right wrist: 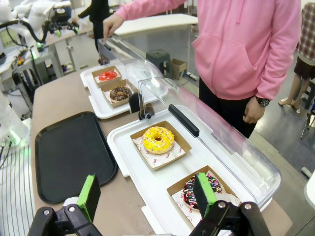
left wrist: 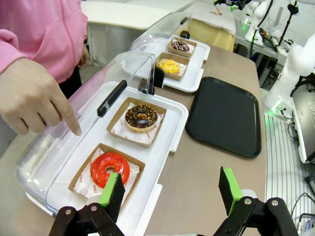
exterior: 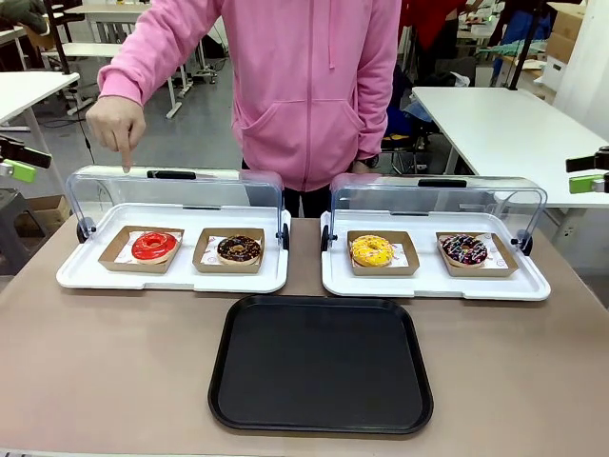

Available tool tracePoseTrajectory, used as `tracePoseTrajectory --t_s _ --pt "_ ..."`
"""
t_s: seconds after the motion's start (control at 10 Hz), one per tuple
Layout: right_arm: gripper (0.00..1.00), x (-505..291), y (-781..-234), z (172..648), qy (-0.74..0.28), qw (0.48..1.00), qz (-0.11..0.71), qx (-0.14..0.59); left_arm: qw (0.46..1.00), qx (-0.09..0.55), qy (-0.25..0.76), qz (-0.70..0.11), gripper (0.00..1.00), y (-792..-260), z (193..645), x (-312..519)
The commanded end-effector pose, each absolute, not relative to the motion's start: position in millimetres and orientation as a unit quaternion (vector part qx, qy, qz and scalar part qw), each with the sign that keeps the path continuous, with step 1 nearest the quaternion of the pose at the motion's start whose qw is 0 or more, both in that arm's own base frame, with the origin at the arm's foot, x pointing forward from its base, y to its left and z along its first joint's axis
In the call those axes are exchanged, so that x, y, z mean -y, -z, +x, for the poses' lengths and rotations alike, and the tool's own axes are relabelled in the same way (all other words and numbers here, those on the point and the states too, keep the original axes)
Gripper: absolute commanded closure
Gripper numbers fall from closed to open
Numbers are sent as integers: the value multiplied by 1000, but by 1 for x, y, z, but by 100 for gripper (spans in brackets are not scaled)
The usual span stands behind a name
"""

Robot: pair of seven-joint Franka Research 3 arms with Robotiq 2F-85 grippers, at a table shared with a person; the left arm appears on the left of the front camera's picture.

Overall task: Move the first donut from the left to the tray.
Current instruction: Pick up the Paper togo box containing the Donut indicated by the person and place it on the Handle tray.

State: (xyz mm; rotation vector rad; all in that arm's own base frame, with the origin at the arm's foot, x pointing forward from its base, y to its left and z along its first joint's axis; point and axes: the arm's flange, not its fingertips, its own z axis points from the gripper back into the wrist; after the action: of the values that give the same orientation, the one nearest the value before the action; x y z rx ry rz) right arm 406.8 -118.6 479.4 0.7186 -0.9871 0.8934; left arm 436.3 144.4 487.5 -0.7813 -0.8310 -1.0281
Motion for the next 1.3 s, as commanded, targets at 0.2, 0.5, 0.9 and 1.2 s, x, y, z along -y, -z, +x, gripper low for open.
tracePoseTrajectory --t_s 0.2,0.5,0.9,1.2 --pt "0 118 -480 410 -406 717 328 462 713 381 468 -356 0 -488 436 -144" --pt "0 118 -480 410 -406 717 328 462 713 381 468 -356 0 -488 436 -144" --pt "0 118 -480 410 -406 717 328 462 713 381 468 -356 0 -488 436 -144" --pt "0 118 -480 410 -406 717 328 462 719 376 465 -353 0 -487 436 -144"
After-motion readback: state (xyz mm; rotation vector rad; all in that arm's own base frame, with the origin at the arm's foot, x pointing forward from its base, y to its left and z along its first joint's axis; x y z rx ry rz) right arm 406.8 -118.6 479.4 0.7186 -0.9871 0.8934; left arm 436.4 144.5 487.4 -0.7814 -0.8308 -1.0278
